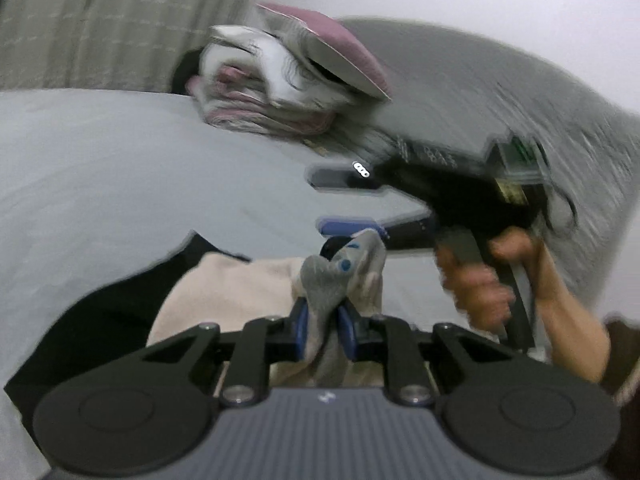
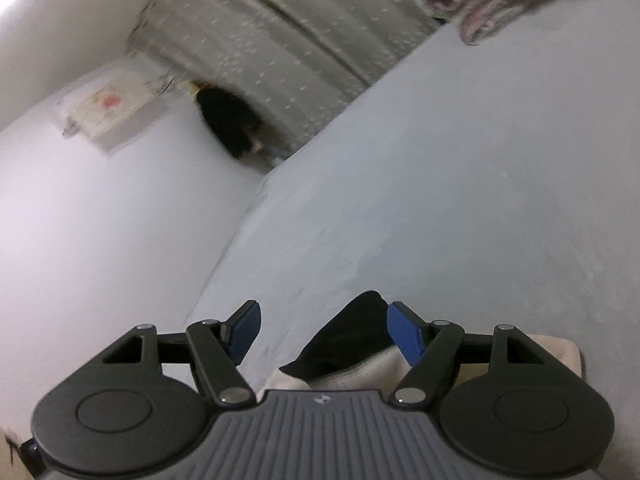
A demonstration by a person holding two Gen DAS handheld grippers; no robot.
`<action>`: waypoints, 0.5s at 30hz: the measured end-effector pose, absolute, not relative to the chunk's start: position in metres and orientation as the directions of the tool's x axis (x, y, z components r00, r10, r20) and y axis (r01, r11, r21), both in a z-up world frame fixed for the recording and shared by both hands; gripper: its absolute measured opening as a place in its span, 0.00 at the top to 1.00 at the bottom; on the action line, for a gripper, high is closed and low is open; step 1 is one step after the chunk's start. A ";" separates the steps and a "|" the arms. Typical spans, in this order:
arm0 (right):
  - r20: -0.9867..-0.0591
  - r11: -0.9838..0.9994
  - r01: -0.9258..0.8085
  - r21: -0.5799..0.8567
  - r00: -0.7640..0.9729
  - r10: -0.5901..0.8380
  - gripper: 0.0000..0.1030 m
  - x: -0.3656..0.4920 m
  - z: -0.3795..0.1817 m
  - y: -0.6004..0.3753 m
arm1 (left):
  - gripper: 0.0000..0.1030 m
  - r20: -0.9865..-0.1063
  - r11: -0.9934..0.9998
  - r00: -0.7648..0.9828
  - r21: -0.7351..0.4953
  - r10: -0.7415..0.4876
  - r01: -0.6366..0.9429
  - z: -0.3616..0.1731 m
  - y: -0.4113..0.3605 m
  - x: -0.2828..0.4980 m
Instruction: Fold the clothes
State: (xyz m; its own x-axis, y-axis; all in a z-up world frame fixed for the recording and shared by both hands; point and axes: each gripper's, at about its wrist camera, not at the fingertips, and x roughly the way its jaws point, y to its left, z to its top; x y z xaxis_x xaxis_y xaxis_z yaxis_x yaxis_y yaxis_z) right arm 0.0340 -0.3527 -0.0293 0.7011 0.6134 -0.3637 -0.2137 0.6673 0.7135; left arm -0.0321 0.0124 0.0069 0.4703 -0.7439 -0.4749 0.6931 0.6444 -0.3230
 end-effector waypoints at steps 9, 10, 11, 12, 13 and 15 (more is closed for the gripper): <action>-0.544 0.797 -0.232 0.558 0.624 0.562 0.33 0.023 -0.042 -0.324 | 0.81 -0.581 0.592 0.355 -0.286 -0.732 0.753 -0.014 0.006 -0.049; -0.567 0.808 -0.223 0.545 0.612 0.552 0.33 0.024 -0.047 -0.324 | 0.78 -0.595 0.592 0.346 -0.285 -0.726 0.754 -0.016 0.006 -0.049; -0.590 0.817 -0.217 0.534 0.597 0.544 0.33 0.023 -0.052 -0.323 | 0.77 -0.606 0.592 0.338 -0.284 -0.720 0.754 -0.018 0.007 -0.048; -0.610 0.826 -0.218 0.520 0.582 0.538 0.33 0.018 -0.057 -0.321 | 0.77 -0.617 0.592 0.329 -0.284 -0.715 0.754 -0.020 0.009 -0.047; -0.630 0.834 -0.219 0.506 0.567 0.531 0.33 0.014 -0.062 -0.320 | 0.75 -0.629 0.593 0.321 -0.282 -0.708 0.754 -0.021 0.011 -0.046; -0.650 0.853 -0.253 0.457 0.560 0.514 0.33 0.001 -0.065 -0.314 | 0.72 -0.637 0.599 0.321 -0.282 -0.701 0.750 -0.019 0.013 -0.040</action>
